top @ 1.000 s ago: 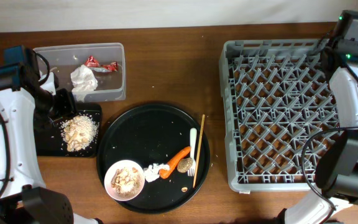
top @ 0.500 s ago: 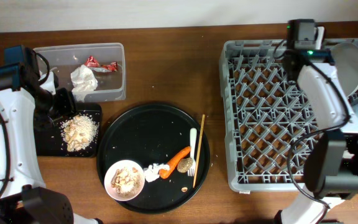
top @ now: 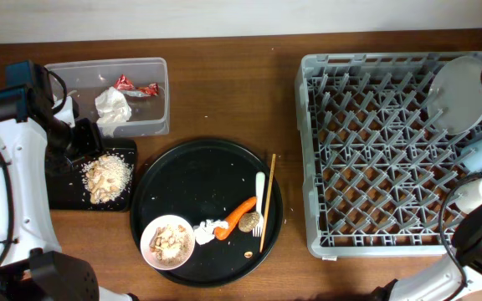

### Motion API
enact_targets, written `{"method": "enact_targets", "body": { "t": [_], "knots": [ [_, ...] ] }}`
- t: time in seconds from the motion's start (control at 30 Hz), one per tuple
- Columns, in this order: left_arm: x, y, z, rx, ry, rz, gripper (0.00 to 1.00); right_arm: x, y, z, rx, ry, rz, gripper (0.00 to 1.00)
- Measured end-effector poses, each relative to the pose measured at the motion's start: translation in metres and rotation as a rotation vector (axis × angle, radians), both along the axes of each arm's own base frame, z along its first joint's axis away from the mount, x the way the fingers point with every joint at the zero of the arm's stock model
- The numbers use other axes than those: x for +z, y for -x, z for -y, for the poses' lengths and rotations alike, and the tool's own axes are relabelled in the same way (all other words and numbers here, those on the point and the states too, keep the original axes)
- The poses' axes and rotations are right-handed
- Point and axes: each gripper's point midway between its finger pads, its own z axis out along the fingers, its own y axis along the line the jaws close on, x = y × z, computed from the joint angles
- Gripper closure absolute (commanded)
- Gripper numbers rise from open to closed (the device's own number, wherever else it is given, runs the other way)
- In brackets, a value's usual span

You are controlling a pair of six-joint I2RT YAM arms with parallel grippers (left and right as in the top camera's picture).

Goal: Sort waste into correct bins and load items into the dishwasher rack
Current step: 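Place the white plate upright in the rack's top right slots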

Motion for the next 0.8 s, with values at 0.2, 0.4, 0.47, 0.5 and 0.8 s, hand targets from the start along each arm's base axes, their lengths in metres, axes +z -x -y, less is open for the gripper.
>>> {"method": "enact_targets", "body": {
  "t": [0.2,0.4,0.47,0.5,0.8],
  "knots": [
    [0.000,0.001,0.000,0.000,0.001,-0.003,0.36,-0.002,-0.023,-0.088,0.418,-0.280,0.124,0.95],
    [0.000,0.001,0.000,0.000,0.000,-0.003,0.36,-0.015,-0.018,-0.146,0.564,-0.374,0.039,0.77],
    [0.000,0.001,0.000,0.000,0.001,-0.003,0.36,-0.009,-0.016,-0.145,0.559,-0.352,0.037,0.67],
    [0.000,0.001,0.000,0.000,0.000,-0.003,0.36,0.009,-0.012,-0.142,0.547,-0.299,0.048,0.66],
    [0.000,0.001,0.000,0.000,0.001,-0.003,0.36,0.049,0.006,-0.259,0.777,-0.080,-0.138,0.70]
  ]
}}
